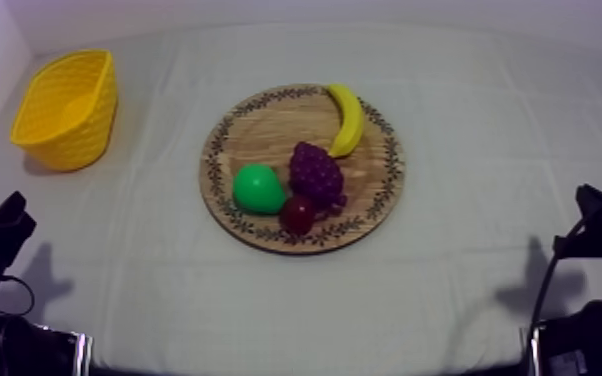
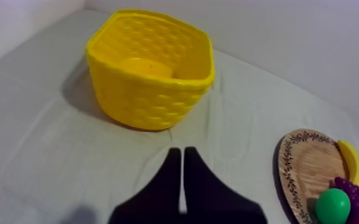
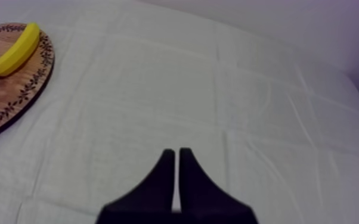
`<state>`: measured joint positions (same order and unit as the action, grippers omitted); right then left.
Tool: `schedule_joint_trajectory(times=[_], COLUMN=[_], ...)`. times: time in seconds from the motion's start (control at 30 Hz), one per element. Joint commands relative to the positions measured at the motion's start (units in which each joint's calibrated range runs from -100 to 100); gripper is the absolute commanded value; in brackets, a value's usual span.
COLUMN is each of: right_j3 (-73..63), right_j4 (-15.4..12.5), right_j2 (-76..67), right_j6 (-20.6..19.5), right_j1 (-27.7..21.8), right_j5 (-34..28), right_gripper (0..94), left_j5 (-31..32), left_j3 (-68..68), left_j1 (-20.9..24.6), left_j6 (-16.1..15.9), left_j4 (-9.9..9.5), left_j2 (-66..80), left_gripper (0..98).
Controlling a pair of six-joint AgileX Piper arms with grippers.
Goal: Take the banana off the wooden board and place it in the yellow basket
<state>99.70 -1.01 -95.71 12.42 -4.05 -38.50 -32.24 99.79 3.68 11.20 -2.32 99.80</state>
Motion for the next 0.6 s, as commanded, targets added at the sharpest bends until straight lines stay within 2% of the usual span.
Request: schedule_joint_trajectory(times=[0.0,0.43,0.57], right_j3=[-0.03,-0.03,-0.03], right_j4=[0.01,0.01,0.01], right_j2=[-0.04,-0.04,-0.04], right_j6=[-0.04,-0.04,-0.04], right_j1=[-0.01,-0.01,-0.01], right_j5=[0.03,0.03,0.03], right_gripper=[0.6,0.6,0.6], left_j5=[-0.01,-0.01,-0.01], left_j3=[-0.02,-0.02,-0.02], left_j1=[-0.02,-0.02,-0.02], left_j6=[0.01,0.00,-2.67], left_j4=[0.00,0.00,0.00], left_j2=[0.03,0.03,0.03], left_gripper=[0.1,0.1,0.1])
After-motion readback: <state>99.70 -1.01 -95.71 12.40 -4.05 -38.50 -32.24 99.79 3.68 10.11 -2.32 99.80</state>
